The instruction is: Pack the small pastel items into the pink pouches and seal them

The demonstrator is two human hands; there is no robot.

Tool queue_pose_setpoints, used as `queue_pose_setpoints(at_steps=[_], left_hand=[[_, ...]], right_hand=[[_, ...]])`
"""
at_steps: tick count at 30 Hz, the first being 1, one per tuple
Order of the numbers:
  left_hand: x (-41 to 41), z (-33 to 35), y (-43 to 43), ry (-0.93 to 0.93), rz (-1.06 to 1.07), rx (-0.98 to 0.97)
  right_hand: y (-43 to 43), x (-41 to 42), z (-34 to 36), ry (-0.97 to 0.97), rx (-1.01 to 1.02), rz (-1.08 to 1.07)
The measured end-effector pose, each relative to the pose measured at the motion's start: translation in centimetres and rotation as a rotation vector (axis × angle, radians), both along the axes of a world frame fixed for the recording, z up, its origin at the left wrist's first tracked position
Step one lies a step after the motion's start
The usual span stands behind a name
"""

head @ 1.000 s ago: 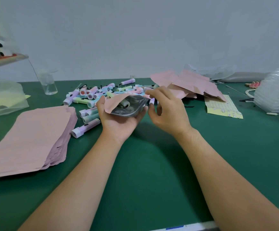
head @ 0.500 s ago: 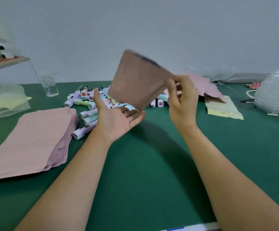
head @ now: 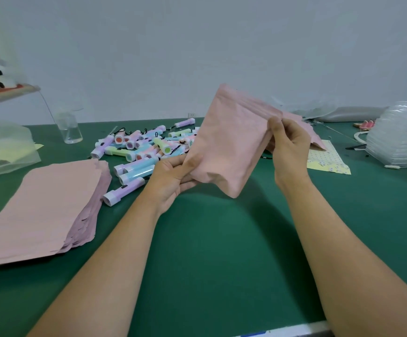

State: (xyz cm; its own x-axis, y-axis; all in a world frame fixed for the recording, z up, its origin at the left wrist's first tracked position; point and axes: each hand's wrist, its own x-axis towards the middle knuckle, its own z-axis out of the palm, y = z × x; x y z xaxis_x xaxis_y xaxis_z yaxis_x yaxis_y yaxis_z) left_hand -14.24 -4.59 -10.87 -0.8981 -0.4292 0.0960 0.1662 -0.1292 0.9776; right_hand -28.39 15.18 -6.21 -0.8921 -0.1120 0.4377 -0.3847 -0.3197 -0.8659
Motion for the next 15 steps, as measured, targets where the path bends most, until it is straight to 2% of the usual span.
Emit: queue_pose_setpoints(at_steps=[5, 8, 11, 15], left_hand=[[0.3, -0.2, -0.4, 0.010, 0.022, -0.140], [0.3, -0.1, -0.6, -0.017, -0.048, -0.106], [-0.1, 0.2, -0.4, -0.077, 0.006, -0.063], [-0.5, -0.1, -0.5, -0.112, 0.039, -0.084]], right_hand=[[0.0, -0.8, -0.5, -0.032, 0.063, -0.002], [0.1, -1.6, -1.4, -0.148, 0.160, 0.078], [-0.2, -1.8, -2.4, -0.278, 0.290, 0.193], [-2.0, -0.7, -3.5, -0.239, 0.499, 0.249]])
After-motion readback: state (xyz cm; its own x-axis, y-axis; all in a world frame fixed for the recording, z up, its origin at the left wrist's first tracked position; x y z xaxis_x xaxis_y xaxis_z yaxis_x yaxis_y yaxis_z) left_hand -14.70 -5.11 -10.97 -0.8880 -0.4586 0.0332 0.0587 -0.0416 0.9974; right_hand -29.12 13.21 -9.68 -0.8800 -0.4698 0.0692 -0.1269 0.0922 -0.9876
